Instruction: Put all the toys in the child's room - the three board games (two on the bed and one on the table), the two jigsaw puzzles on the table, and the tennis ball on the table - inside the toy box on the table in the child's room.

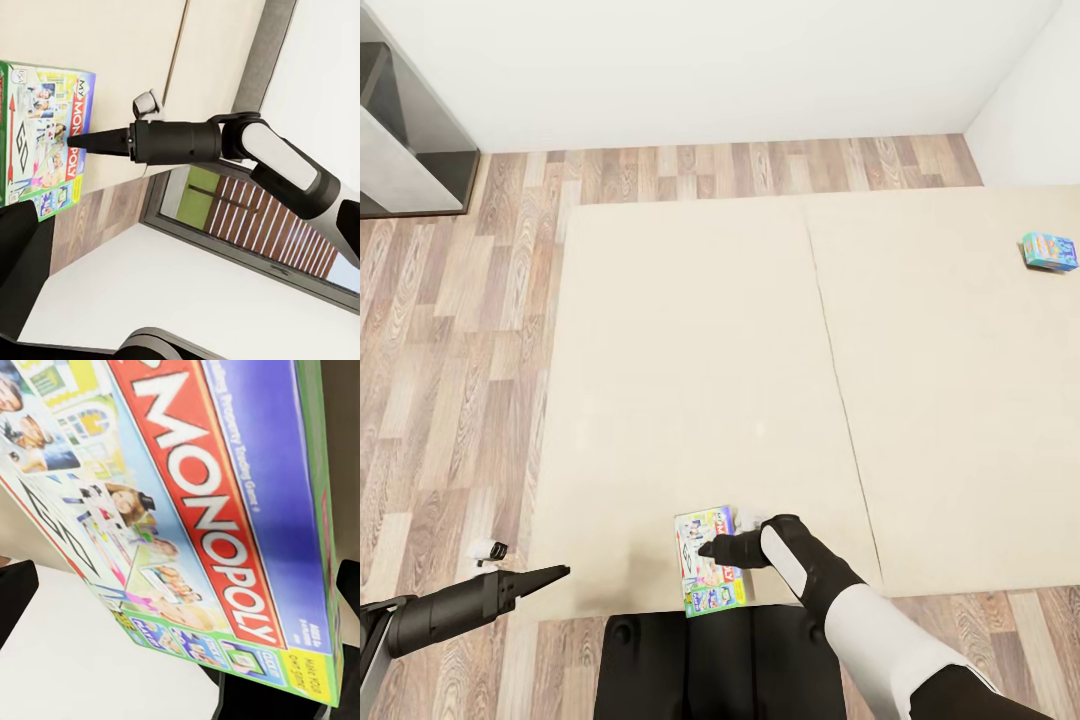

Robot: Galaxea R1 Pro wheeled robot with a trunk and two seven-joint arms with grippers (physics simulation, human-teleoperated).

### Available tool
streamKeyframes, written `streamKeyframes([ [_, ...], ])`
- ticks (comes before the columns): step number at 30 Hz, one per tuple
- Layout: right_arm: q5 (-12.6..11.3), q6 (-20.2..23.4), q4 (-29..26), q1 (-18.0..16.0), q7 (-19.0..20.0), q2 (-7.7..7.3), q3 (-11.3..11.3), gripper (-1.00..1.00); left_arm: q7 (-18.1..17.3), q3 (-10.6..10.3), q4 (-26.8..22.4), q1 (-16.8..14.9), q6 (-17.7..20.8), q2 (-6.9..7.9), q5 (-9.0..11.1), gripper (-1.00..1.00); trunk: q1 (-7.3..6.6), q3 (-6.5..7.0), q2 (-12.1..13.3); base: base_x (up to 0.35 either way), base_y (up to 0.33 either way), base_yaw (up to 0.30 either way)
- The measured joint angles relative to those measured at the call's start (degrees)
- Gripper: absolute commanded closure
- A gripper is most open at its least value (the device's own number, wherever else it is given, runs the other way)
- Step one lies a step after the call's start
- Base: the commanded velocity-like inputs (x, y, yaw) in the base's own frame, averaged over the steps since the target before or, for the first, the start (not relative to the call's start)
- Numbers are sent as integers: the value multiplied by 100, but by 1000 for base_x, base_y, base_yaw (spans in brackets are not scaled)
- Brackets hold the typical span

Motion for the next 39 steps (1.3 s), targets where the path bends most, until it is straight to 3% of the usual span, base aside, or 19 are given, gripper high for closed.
streamKeyframes([
  [39,53,-52,226,0,-4,0,8,-100,0,0,-1,0,0,3,-5,-100,0,0,0,0,42,0],
])
